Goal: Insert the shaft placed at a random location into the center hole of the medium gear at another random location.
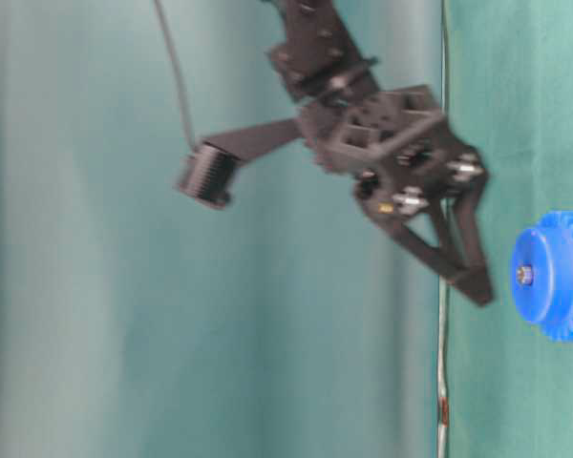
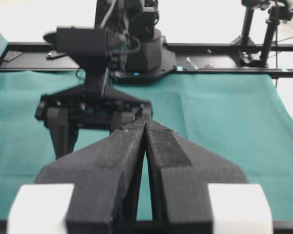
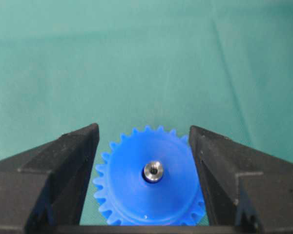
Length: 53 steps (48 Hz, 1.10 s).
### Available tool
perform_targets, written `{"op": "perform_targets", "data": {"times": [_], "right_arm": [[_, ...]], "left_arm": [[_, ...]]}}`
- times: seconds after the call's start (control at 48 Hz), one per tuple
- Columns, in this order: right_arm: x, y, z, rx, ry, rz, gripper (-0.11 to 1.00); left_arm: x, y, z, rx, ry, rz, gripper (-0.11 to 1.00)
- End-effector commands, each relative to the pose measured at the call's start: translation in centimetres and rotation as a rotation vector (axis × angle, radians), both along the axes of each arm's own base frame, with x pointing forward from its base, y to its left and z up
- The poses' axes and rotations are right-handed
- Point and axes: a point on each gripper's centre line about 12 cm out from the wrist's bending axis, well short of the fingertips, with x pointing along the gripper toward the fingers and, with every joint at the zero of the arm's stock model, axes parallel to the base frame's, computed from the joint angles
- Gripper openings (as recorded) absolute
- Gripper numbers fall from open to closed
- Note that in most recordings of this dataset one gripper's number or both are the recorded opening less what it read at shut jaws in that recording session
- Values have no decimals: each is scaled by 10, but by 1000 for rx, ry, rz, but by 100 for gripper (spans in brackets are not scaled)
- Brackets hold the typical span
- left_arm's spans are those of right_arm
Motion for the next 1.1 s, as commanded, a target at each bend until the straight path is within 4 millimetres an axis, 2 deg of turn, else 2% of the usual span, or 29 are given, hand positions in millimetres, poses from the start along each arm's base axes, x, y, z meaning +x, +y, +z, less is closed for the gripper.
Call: {"op": "perform_targets", "data": {"times": [0.0, 0.167, 0.291, 0.625, 1.083], "right_arm": [[-2, 0, 33, -15, -62, 5, 77], [-9, 1, 57, -21, -84, 10, 77], [-12, 2, 67, -24, -108, 11, 77], [-19, 3, 63, -21, -95, 9, 77], [-73, 9, 57, -7, -73, 2, 77]], "left_arm": [[3, 0, 8, 0, -18, -2, 0], [3, 0, 8, 0, -18, -2, 0], [3, -1, 8, 0, -18, -3, 0], [3, -1, 8, 0, -18, -3, 0], [3, -1, 7, -8, -11, -3, 0]]}}
